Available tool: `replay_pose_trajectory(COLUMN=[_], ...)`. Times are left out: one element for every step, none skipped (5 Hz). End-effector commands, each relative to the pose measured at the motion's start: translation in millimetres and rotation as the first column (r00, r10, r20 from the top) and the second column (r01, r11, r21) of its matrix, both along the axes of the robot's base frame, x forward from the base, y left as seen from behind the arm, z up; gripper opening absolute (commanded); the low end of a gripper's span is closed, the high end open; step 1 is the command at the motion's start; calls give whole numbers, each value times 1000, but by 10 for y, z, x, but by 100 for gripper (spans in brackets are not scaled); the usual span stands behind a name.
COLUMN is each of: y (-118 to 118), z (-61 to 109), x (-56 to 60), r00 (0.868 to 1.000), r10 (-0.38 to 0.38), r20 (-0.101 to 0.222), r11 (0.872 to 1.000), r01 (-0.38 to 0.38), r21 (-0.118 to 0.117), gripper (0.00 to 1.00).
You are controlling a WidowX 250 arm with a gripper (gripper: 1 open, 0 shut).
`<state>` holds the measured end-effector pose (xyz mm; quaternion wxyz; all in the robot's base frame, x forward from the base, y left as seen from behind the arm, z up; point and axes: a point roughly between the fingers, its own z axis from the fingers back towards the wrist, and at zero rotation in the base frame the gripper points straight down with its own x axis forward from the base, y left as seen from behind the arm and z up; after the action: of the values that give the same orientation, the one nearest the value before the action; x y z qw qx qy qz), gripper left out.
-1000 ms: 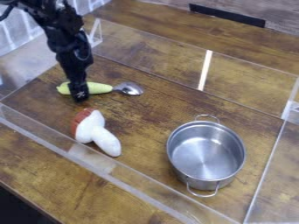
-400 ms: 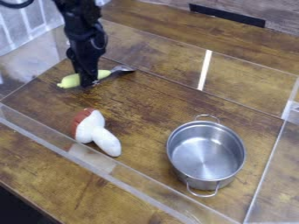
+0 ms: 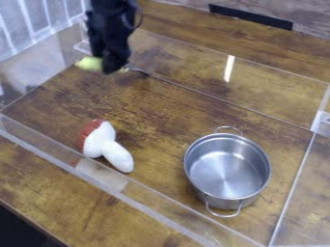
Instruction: Move the green spoon to the right
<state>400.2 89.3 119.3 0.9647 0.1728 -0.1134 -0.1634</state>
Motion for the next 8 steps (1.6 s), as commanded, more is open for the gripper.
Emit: replay_pose_trajectory(y=[-168, -409, -695, -918, -1023, -1067, -1160, -1240], z=[592, 636, 430, 486, 433, 479, 486, 416], x=[-19, 77, 215, 281, 327, 365, 335, 324], r00=[983, 953, 919, 883, 835, 779, 712, 664], r10=[116, 251, 348, 430, 521, 606, 688, 739], r20=[142, 169, 184, 187, 176, 160, 139, 114], r11=[993, 968, 937, 900, 848, 787, 716, 662], r01=[-118, -247, -334, -402, -483, -560, -636, -682], r21=[5, -46, -102, -170, -219, -257, -286, -311], gripper=[0, 0, 0, 0, 0, 0, 0, 0])
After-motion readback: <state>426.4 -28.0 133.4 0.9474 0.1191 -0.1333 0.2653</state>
